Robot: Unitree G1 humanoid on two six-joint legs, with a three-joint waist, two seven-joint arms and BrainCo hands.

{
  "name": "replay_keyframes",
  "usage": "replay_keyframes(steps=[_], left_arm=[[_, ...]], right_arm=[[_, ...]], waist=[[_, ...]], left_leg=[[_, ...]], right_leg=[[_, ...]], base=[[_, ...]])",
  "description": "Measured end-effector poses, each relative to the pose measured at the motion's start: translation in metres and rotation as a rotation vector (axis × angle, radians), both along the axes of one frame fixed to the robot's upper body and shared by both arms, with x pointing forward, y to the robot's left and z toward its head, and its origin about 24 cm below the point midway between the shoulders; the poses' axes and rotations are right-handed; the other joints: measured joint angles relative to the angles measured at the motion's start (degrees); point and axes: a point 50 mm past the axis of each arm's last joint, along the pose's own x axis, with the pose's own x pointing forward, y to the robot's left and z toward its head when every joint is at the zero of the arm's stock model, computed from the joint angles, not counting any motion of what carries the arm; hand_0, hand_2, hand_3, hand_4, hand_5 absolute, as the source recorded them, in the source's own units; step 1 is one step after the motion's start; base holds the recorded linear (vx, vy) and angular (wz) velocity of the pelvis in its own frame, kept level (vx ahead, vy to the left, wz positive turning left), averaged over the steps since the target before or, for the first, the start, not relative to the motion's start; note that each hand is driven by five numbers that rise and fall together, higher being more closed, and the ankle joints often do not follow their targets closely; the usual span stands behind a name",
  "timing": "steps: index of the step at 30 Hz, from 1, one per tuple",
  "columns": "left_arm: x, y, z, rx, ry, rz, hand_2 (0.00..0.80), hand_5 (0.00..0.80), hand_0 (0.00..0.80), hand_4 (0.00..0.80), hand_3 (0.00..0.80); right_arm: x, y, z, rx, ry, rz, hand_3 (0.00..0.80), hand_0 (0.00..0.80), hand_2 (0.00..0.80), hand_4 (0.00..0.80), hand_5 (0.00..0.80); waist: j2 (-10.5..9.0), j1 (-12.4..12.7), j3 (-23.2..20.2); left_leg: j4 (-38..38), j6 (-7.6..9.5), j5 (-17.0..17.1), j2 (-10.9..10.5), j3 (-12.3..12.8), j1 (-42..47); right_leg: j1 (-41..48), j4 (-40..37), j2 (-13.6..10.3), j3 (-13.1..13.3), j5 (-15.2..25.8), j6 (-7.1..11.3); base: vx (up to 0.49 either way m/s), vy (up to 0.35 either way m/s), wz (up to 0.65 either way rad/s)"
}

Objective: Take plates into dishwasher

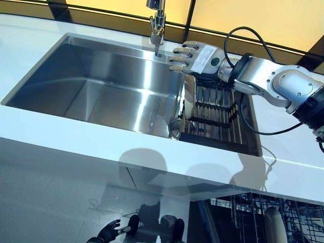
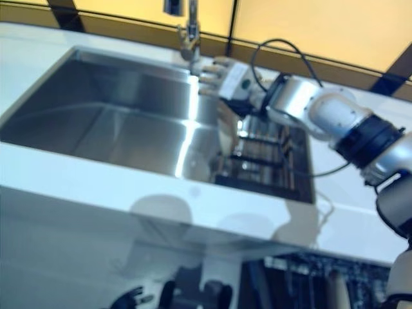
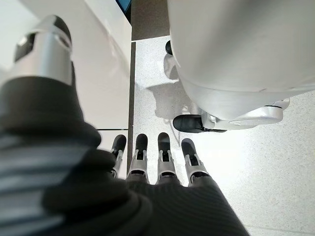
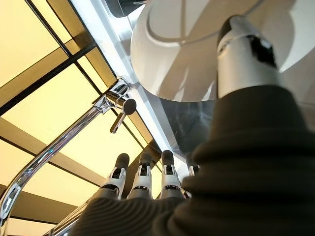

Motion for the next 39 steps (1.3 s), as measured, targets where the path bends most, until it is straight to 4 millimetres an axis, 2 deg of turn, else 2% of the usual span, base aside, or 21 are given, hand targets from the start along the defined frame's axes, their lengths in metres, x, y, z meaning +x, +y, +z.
replay_keyframes(steps=[16,28,33,34,35,39], left_arm=[[0.002,0.0,0.002,-0.009,-0.031,0.004,0.0,0.0,0.0,0.0,0.0],[0.006,-0.001,0.005,-0.036,-0.071,0.031,0.0,0.0,0.0,0.0,0.0],[0.011,-0.003,0.008,-0.063,-0.106,0.053,0.0,0.0,0.0,0.0,0.0],[0.012,-0.003,0.009,-0.067,-0.111,0.055,0.0,0.0,0.0,0.0,0.0],[0.012,-0.003,0.009,-0.071,-0.114,0.059,0.0,0.0,0.0,0.0,0.0],[0.013,-0.003,0.01,-0.077,-0.12,0.067,0.0,0.0,0.0,0.0,0.0]], right_arm=[[0.001,0.0,-0.003,-0.039,0.016,-0.02,0.0,0.0,0.0,0.0,0.0],[0.003,-0.001,-0.01,-0.092,0.038,-0.052,0.0,0.0,0.0,0.0,0.0],[0.004,-0.003,-0.012,-0.121,0.033,-0.071,0.0,0.0,0.0,0.0,0.0],[0.005,-0.003,-0.012,-0.133,0.029,-0.08,0.132,0.132,0.132,0.132,0.132],[0.005,-0.003,-0.012,-0.141,0.026,-0.085,0.8,0.8,0.8,0.8,0.8],[0.007,-0.007,-0.013,-0.19,0.007,-0.131,0.8,0.8,0.8,0.8,0.8]], waist=[[0.23,0.0,0.2],[1.18,0.2,3.2],[1.64,1.0,4.1],[1.75,1.2,4.3],[1.76,1.2,4.4],[1.81,1.2,4.5]], left_leg=[[0.0,-0.02,0.1,0.0,0.0,-1.0],[0.0,-0.01,0.2,0.0,0.0,-2.0],[0.0,0.0,0.3,0.0,0.0,-2.3],[0.0,0.0,0.3,0.0,0.0,-2.4],[0.0,-0.01,0.3,0.0,0.0,-2.4],[0.0,-0.06,0.3,0.0,0.0,-2.4]], right_leg=[[-1.0,0.0,0.0,-0.1,-0.1,0.05],[-1.8,0.0,0.0,-0.5,0.0,-0.19],[-2.1,0.0,-0.1,-0.7,0.0,-0.2],[-2.1,0.0,-0.1,-0.7,0.0,-0.2],[-2.1,0.0,-0.1,-0.7,0.0,-0.2],[-2.1,0.0,-0.1,-0.7,-0.1,0.04]], base=[[0.0,0.0,0.0],[0.0,0.0,0.01],[-0.012,0.002,0.0],[-0.037,0.001,0.0],[0.0,0.0,0.0],[0.0,0.0,0.0]])
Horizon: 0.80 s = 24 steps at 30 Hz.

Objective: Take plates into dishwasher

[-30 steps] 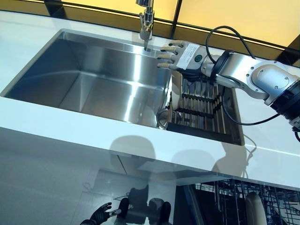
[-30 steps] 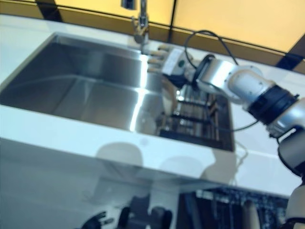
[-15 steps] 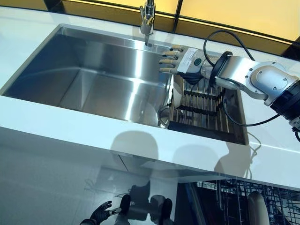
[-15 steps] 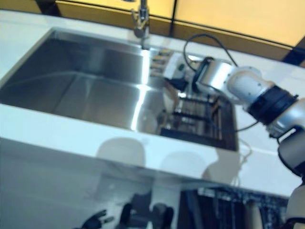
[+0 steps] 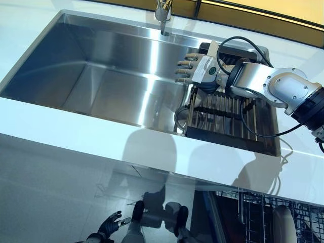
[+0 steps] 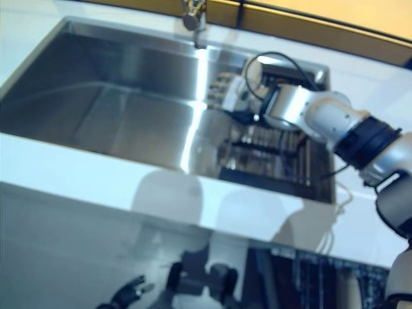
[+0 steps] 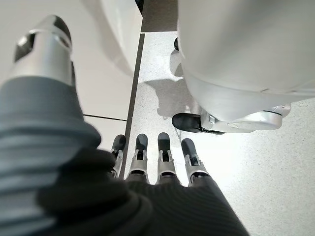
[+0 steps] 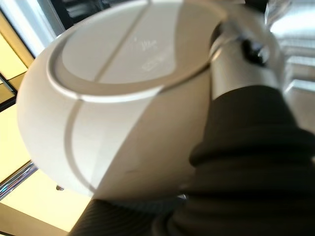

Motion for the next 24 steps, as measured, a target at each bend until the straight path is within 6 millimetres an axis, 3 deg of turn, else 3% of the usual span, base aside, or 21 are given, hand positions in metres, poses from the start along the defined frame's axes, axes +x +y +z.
replay_keyframes(steps=[5,24], left_arm=[[0.001,0.0,0.001,-0.002,-0.007,-0.001,0.0,0.0,0.0,0.0,0.0],[0.003,0.005,0.001,-0.002,0.007,0.037,0.0,0.0,0.0,0.0,0.0]], right_arm=[[0.006,-0.012,-0.001,-0.006,0.009,-0.071,0.8,0.8,0.8,0.8,0.8],[0.008,-0.026,-0.004,-0.026,0.022,-0.115,0.8,0.8,0.8,0.8,0.8]], waist=[[-0.01,-0.1,0.2],[-0.8,-0.3,-0.1]], left_leg=[[0.0,-0.12,0.1,0.2,0.0,-0.3],[0.0,-0.11,0.2,0.2,0.2,2.1]], right_leg=[[-0.3,0.0,0.1,0.0,0.1,-0.07],[2.1,0.0,0.2,0.1,0.2,-0.3]], base=[[0.0,0.0,0.0],[0.006,0.0,0.0]])
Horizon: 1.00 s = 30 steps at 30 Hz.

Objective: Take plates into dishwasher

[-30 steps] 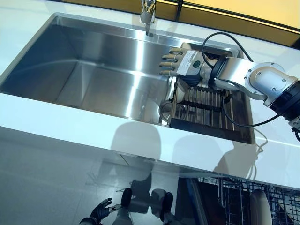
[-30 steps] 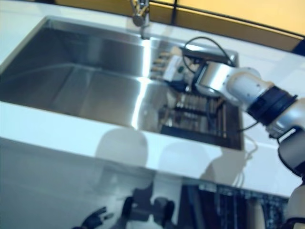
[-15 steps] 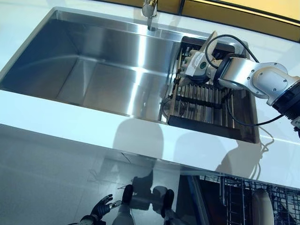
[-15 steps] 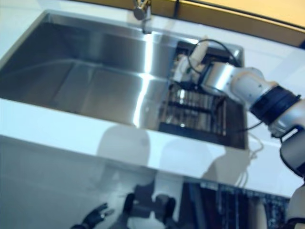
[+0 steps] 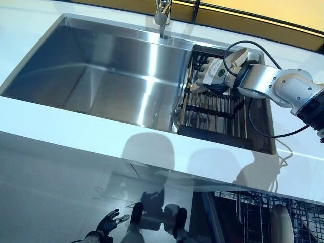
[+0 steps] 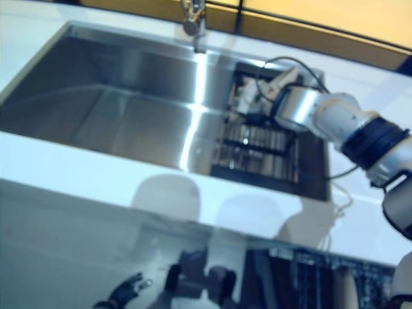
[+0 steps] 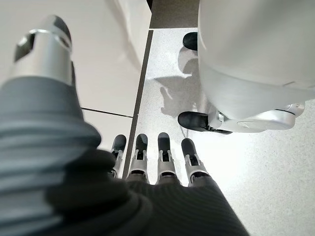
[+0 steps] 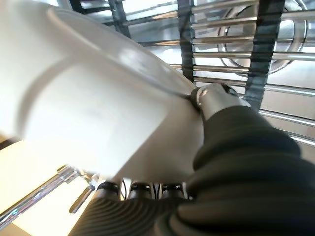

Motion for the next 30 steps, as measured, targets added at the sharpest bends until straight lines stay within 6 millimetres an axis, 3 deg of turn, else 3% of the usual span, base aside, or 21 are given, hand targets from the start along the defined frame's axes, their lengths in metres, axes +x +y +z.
replay_keyframes(steps=[9,17,22,28,30], left_arm=[[-0.003,0.002,-0.001,0.003,0.011,0.005,0.0,0.0,0.0,0.0,0.0],[-0.012,0.002,-0.007,0.001,0.053,0.018,0.0,0.0,0.0,0.0,0.0],[-0.034,-0.002,-0.017,-0.006,0.12,0.02,0.0,0.0,0.0,0.0,0.0],[-0.044,-0.008,-0.023,-0.021,0.165,0.0,0.0,0.0,0.0,0.0,0.0],[-0.049,-0.012,-0.025,-0.035,0.179,-0.004,0.0,0.0,0.0,0.0,0.0]], right_arm=[[0.0,-0.002,0.01,0.054,-0.015,0.012,0.8,0.8,0.8,0.8,0.8],[-0.002,-0.001,0.013,0.168,0.023,0.05,0.8,0.8,0.8,0.8,0.8],[-0.003,-0.001,0.022,0.44,0.097,0.083,0.8,0.8,0.8,0.8,0.8],[-0.001,-0.027,0.032,0.774,0.109,0.047,0.8,0.8,0.8,0.8,0.8],[0.0,-0.044,0.026,0.916,0.127,0.009,0.8,0.8,0.8,0.8,0.8]], waist=[[-3.32,-1.0,-3.2],[-3.64,-1.4,-8.0],[-3.72,-2.9,-12.7],[-3.54,-4.5,-16.1],[-3.22,-5.8,-17.6]], left_leg=[[-0.4,0.01,0.0,0.0,0.9,1.9],[-0.5,0.07,-0.3,0.0,2.0,4.0],[-0.5,0.51,-1.1,-0.2,4.1,5.4],[-0.6,0.95,-1.8,-0.3,6.6,8.4],[-0.6,1.21,-2.5,-0.4,8.0,9.6]], right_leg=[[1.2,0.0,0.0,0.8,0.0,0.0],[2.7,0.0,-0.1,1.9,-0.2,0.16],[3.1,0.0,-0.1,4.0,-0.2,0.16],[4.8,-0.2,-0.2,6.3,-0.1,0.32],[5.3,-0.2,-0.2,7.9,-0.1,0.4]], base=[[0.016,0.014,-0.03],[0.043,0.041,-0.07],[0.051,0.067,-0.21],[0.038,0.085,-0.21],[0.026,0.08,-0.25]])
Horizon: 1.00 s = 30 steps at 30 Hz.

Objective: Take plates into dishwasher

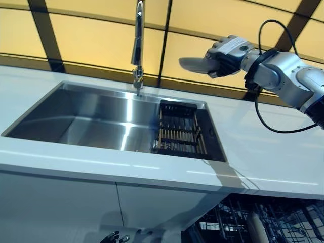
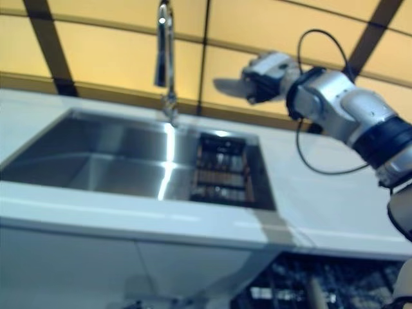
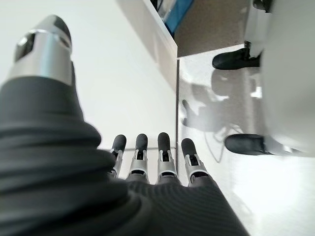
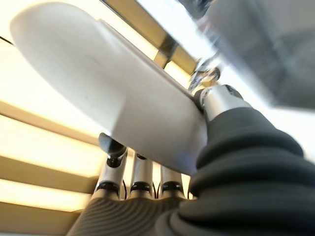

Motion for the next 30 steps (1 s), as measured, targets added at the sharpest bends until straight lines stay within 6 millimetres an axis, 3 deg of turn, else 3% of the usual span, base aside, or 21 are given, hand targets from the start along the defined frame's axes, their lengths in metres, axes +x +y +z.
replay_keyframes(steps=[3,6,12,16,23,30], left_arm=[[-0.003,-0.004,-0.002,-0.013,0.011,-0.015,0.0,0.0,0.0,0.0,0.0],[-0.003,-0.005,-0.002,-0.018,0.016,-0.048,0.0,0.0,0.0,0.0,0.0],[-0.008,-0.005,-0.004,-0.03,0.033,-0.058,0.0,0.0,0.0,0.0,0.0],[-0.01,-0.005,-0.005,-0.02,0.05,-0.096,0.0,0.0,0.0,0.0,0.0],[-0.011,-0.004,-0.005,-0.014,0.055,-0.096,0.0,0.0,0.0,0.0,0.0],[-0.004,-0.005,-0.003,-0.015,0.038,-0.102,0.0,0.0,0.0,0.0,0.0]], right_arm=[[0.0,-0.021,-0.007,0.154,0.046,-0.041,0.8,0.8,0.8,0.8,0.8],[-0.004,-0.061,-0.02,0.354,0.085,-0.114,0.8,0.8,0.8,0.8,0.8],[-0.015,-0.122,-0.044,0.546,0.151,-0.316,0.8,0.8,0.8,0.8,0.8],[-0.036,-0.165,-0.052,0.62,0.147,-0.441,0.8,0.8,0.8,0.8,0.8],[-0.062,-0.203,-0.055,0.699,0.132,-0.542,0.8,0.8,0.8,0.8,0.8],[-0.097,-0.238,-0.084,0.763,0.206,-0.645,0.8,0.8,0.8,0.8,0.8]], waist=[[0.76,-0.5,-0.9],[1.09,-1.8,-1.6],[1.85,-5.2,-1.9],[2.01,-7.9,-1.8],[2.3,-11.2,-1.7],[2.66,-14.3,-1.1]], left_leg=[[-0.1,0.41,-0.5,0.0,1.5,1.6],[-0.2,0.64,-1.0,-0.1,3.2,2.6],[-0.3,0.77,-1.4,-0.2,5.4,3.7],[-0.3,0.88,-2.0,-0.1,7.8,4.6],[-0.4,0.9,-2.9,0.0,11.3,5.7],[-0.4,0.89,-3.7,0.1,13.4,6.0]], right_leg=[[0.7,0.0,0.0,1.4,0.2,0.26],[0.8,0.0,0.1,3.0,0.4,0.46],[0.8,0.0,0.2,5.0,0.7,0.89],[0.7,0.0,0.5,7.1,0.9,1.19],[0.0,0.0,0.9,9.4,1.2,1.63],[-0.4,0.0,1.3,11.0,1.3,1.72]], base=[[0.001,0.046,-0.32],[-0.016,0.022,-0.25],[-0.011,0.011,-0.21],[-0.011,0.004,-0.28],[-0.007,-0.015,-0.28],[-0.003,-0.033,-0.13]])
